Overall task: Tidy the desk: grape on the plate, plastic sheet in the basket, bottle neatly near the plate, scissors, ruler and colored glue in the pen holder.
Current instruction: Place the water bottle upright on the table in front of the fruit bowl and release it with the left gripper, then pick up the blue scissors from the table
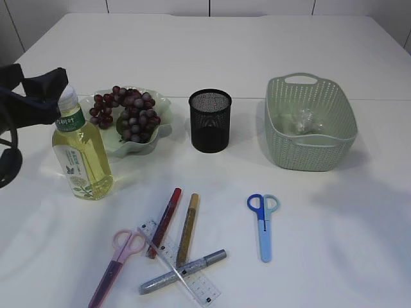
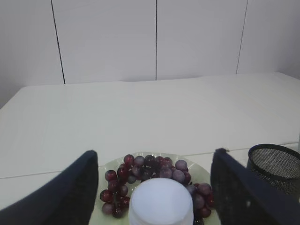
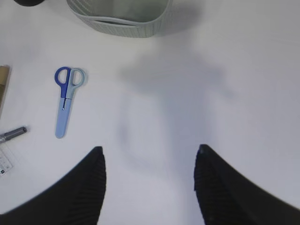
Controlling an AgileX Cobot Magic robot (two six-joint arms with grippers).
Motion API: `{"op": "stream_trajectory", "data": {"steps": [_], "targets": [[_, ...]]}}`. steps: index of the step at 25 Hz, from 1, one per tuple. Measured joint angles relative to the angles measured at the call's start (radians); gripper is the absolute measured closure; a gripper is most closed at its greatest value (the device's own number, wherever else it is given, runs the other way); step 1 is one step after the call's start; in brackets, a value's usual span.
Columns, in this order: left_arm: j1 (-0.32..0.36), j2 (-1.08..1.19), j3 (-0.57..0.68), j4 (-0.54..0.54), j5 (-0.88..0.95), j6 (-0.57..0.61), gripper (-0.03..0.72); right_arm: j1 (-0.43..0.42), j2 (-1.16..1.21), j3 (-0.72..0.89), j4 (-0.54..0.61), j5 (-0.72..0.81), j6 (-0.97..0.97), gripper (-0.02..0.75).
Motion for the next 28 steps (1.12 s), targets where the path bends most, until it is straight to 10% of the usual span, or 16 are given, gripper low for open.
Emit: {"op": "stream_trajectory", "data": {"steps": [14,28], "targets": [[0.0,-0.455,-0.014,0.0,0.621,0.0,0.179,0.0,0.0,0.0,0.123,0.0,0.0,0.267],[0.0,-0.714,-0.324,0.002,1.422,0.0,0.221,0.029,0.039,0.0,0.285,0.002,0.081,0.267]]}}
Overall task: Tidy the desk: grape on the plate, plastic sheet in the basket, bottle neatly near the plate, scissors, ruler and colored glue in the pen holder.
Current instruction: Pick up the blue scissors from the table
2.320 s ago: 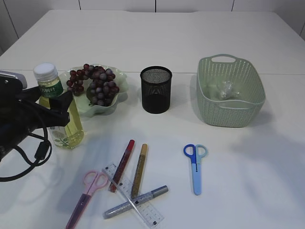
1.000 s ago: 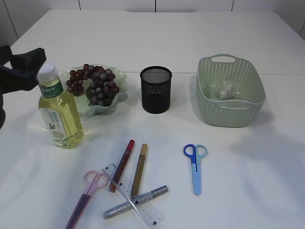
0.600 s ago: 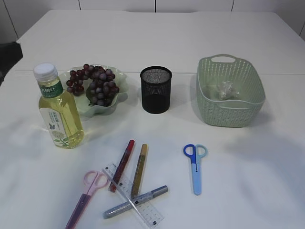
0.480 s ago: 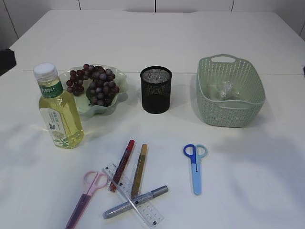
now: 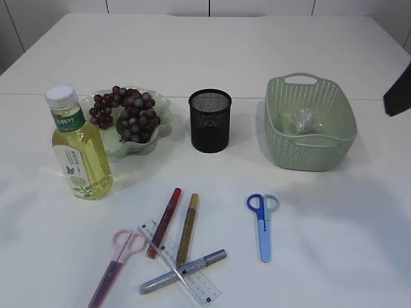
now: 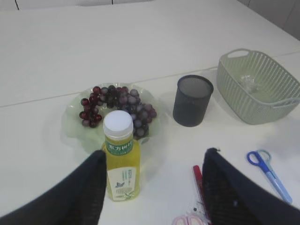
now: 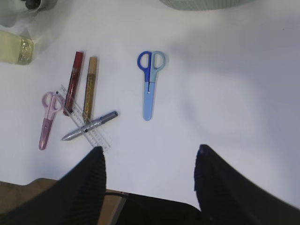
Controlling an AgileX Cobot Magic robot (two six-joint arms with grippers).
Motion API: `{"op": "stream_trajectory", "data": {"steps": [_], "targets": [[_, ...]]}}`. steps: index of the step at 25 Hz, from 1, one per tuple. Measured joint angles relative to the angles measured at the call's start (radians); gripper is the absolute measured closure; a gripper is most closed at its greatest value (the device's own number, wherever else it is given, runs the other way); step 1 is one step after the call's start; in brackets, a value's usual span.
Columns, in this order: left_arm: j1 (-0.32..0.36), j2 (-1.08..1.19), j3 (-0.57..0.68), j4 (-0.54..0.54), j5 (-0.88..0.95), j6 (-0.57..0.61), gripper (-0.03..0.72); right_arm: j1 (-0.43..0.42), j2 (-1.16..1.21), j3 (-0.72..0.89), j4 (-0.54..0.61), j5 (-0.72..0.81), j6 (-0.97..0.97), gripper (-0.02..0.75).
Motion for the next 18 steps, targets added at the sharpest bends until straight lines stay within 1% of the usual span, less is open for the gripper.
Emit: {"op": "stream_trajectory", "data": {"steps": [5,8,10,13,18], "targets": [[0.0,0.0,-0.076,0.0,0.169,0.0,0.223,0.132,0.083,0.0,-0.002,-0.002,0.052,0.267],[0.0,0.0,-0.103,-0.006,0.269,-0.004,0.223,0.219,0.148,0.0,-0.014,-0.004,0.092,0.267],[0.0,0.0,-0.112,-0.008,0.334,-0.026,0.224,0.256,0.199,0.0,-0.021,-0.006,0.107,0.267],[0.0,0.0,-0.112,-0.009,0.433,-0.046,0.236,0.282,0.278,0.0,-0.022,-0.015,0.124,0.267],[0.0,0.0,-0.112,-0.009,0.582,-0.051,0.254,0.283,0.391,0.0,-0.035,-0.093,0.131,0.267]]}}
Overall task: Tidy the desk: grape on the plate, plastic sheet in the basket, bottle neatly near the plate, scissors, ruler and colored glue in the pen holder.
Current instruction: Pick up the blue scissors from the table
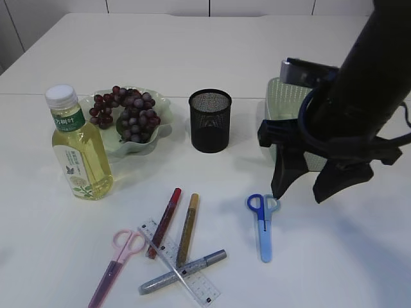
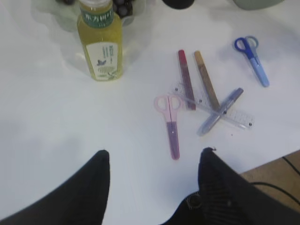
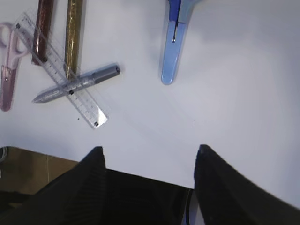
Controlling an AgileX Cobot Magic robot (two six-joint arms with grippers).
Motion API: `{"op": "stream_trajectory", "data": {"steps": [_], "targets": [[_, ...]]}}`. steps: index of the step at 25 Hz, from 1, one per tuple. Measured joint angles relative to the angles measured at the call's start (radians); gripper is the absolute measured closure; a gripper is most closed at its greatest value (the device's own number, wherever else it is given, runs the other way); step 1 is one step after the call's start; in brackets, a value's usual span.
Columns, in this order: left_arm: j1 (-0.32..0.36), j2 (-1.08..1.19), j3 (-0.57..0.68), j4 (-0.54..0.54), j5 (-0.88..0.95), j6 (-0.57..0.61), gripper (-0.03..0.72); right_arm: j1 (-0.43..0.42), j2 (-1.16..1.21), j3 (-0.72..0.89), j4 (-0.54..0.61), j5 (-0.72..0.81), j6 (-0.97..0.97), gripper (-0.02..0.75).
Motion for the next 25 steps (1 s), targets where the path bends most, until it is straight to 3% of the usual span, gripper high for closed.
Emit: {"op": "stream_trajectory", "data": {"steps": [19,25], "targets": [[0.0,0.0,0.0,0.016,0.073,-0.004,0.272,0.002,0.194,0.0,-0.047,-0.262,0.023,0.267],[0.0,0.0,0.0,0.016,0.074,-0.004,0.272,0.006,0.284,0.0,-0.047,-0.273,0.057,0.267]]}}
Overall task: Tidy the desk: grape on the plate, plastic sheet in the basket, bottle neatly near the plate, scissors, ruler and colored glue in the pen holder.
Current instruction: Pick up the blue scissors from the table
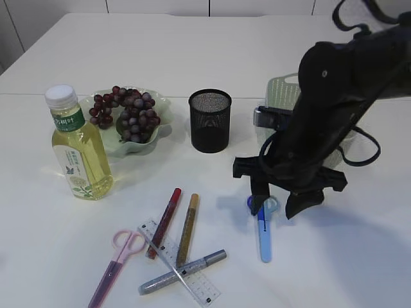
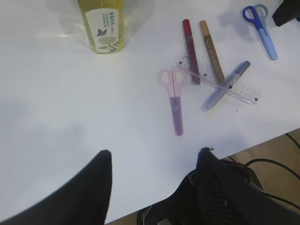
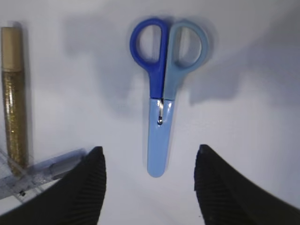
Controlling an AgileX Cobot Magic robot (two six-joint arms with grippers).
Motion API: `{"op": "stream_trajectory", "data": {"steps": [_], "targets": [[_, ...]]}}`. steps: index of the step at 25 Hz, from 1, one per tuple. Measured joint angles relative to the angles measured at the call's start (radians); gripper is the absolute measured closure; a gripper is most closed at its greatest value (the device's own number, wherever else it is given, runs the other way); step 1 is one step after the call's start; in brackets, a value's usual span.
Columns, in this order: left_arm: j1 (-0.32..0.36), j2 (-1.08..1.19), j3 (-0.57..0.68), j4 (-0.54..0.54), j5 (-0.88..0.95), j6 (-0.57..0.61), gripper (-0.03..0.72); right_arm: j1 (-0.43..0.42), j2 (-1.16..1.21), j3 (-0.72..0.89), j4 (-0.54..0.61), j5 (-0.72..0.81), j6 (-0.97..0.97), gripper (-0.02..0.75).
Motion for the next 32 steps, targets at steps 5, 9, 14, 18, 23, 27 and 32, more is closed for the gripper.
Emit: {"op": "stream_trajectory", "data": {"steps": [5,9,14,18,23,27,32], "targets": [[0.0,0.0,0.0,0.0,0.001,0.0,0.273,0.03,0.077,0.0,-0.006,-0.005,0.026,0.267],[0.0,0.0,0.0,0.001,0.016,0.0,0.273,0.041,0.123,0.0,-0.006,-0.011,0.04,0.267],[0.0,0.0,0.0,0.003,0.031,0.0,0.273,0.041,0.138,0.0,-0.014,-0.018,0.055,0.267],[0.0,0.0,0.0,0.003,0.031,0.0,0.273,0.041,0.147,-0.021,-0.033,-0.018,0.062,0.267],[0.0,0.0,0.0,0.003,0.031,0.0,0.273,0.041,0.154,-0.057,-0.053,-0.013,0.068,0.267],[0.0,0.0,0.0,0.003,0.031,0.0,0.273,0.041,0.183,-0.109,-0.067,0.061,0.07,0.267],[0.0,0.0,0.0,0.005,0.031,0.0,0.273,0.041,0.226,-0.19,-0.073,0.15,0.07,0.267]]}}
